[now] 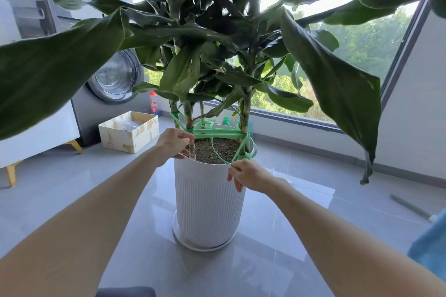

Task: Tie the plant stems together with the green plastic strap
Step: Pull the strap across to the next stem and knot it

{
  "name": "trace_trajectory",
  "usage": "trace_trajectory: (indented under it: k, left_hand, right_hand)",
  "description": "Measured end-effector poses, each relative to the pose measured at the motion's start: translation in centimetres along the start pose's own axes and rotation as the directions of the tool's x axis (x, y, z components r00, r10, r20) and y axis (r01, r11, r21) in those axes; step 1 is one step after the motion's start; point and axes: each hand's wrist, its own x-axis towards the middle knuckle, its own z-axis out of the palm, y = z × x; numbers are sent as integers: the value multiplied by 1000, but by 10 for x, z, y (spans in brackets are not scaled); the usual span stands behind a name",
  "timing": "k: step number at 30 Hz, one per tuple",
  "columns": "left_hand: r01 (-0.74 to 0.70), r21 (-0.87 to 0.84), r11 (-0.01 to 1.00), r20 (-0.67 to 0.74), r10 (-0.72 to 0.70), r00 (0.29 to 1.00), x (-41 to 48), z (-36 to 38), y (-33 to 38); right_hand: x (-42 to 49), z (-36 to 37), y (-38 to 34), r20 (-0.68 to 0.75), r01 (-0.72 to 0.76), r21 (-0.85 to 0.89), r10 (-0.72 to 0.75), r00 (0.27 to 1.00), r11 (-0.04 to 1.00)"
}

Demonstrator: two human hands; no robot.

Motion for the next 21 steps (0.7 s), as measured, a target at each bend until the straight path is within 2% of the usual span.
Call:
trace_trajectory:
  k: [6, 11, 17, 21]
  left_hand:
    - [1, 0, 1000, 4, -1, 1000, 3, 8, 3]
    - [-20, 30, 999, 40, 18, 999, 5, 14, 6]
    - [-84, 78, 993, 67, 79, 995, 8, 28, 11]
    - [-104, 89, 991, 137, 92, 986, 11, 41, 15]
  right_hand:
    - [-4, 3, -13, 117, -147, 237, 122, 986, 960]
    - [-6, 13, -10, 184, -179, 203, 142, 973, 963]
    - [-2, 18, -7, 208, -131, 91, 110, 972, 987]
    - [1, 20, -4, 241, -111, 41, 97, 966, 993]
